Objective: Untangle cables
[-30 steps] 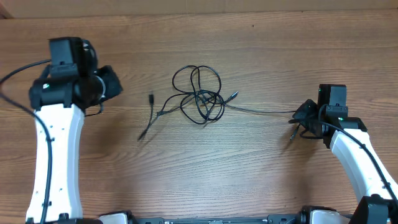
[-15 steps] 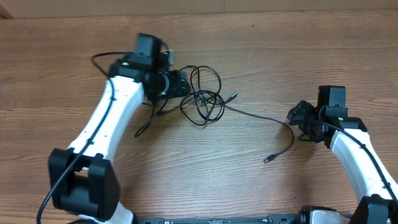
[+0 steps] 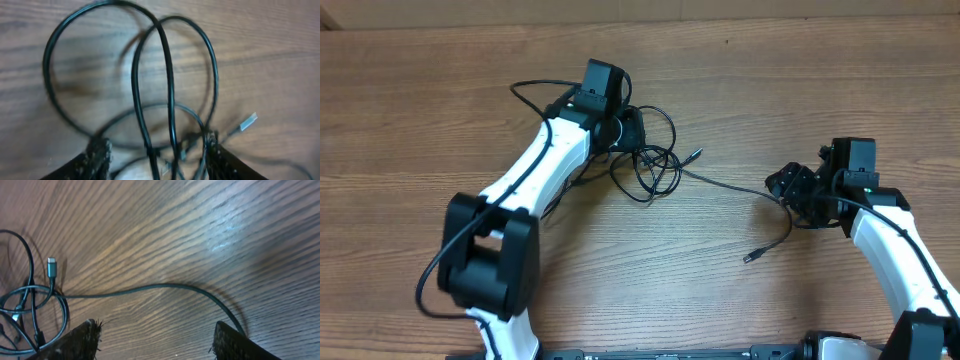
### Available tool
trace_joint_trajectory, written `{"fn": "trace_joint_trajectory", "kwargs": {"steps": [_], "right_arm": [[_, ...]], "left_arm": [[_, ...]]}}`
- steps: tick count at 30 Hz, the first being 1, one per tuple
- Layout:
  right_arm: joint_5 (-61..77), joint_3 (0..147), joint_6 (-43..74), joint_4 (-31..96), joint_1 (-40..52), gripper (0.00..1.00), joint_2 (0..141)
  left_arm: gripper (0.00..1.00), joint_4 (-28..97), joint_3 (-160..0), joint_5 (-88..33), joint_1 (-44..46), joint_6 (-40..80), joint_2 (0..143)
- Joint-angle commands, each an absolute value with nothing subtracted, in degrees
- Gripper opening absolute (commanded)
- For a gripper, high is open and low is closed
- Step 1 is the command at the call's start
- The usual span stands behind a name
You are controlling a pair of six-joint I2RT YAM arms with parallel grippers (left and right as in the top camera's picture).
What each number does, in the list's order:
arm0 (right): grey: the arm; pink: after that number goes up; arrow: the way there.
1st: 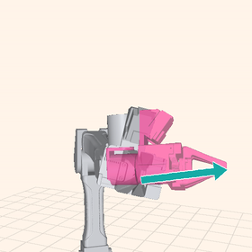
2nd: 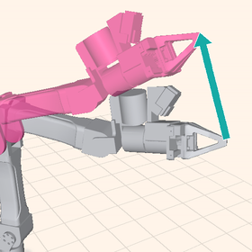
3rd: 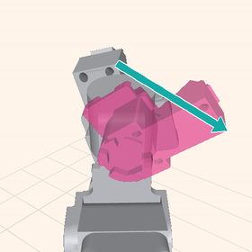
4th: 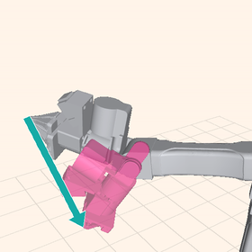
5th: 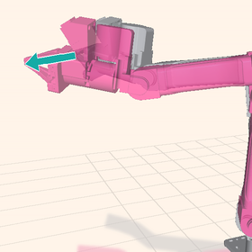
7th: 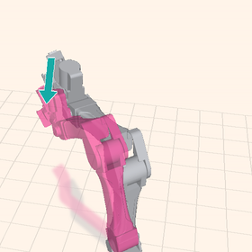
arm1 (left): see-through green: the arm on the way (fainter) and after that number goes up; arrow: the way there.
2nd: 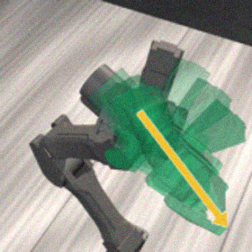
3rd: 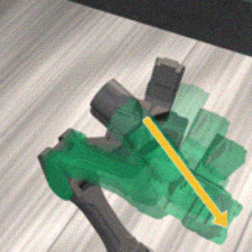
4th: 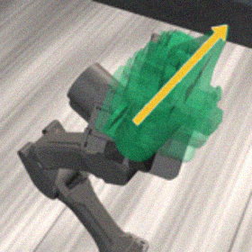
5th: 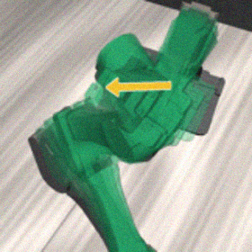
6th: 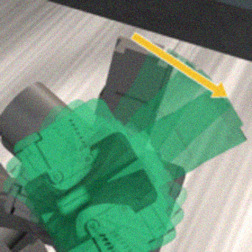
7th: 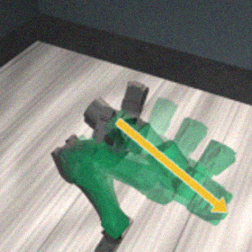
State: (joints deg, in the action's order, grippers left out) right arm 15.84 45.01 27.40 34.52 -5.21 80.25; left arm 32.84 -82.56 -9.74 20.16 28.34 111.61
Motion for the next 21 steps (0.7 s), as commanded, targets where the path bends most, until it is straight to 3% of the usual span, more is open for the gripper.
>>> {"fn": "trace_joint_trajectory", "kwargs": {"steps": [1, 8, 10, 12, 13, 21], "right_arm": [[17.3, 45.71, 26.3, 34.17, -5.32, 0.72, 80.84], [22.22, 45.71, 21.96, 33.23, -4.8, 0.72, 80.86], [23.11, 45.71, 21.23, 32.64, -4.19, 0.72, 80.86], [25.56, 45.71, 19.16, 31.88, -3.36, 0.72, 80.86], [26.85, 45.71, 18.92, 31.53, -2.85, 0.72, 80.86], [36.77, 45.71, 24.51, 25.32, 3.11, 0.64, 80.88]], "left_arm": [[0.57, 30.26, -82.3, -8.56, 20.32, 30.28, 114.28], [0.43, 26.96, -82.3, -9.17, 20.34, 30.28, 116.9], [0.29, 27.07, -82.26, -9.5, 20.34, 30.24, 117.01], [0.08, 27.4, -82.26, -9.76, 20.34, 29.95, 117.01], [0.04, 27.42, -82.26, -10.5, 20.32, 29.54, 117.01], [0.04, 27.2, -82.91, -25.28, 19.18, 25.5, 114.19]]}}
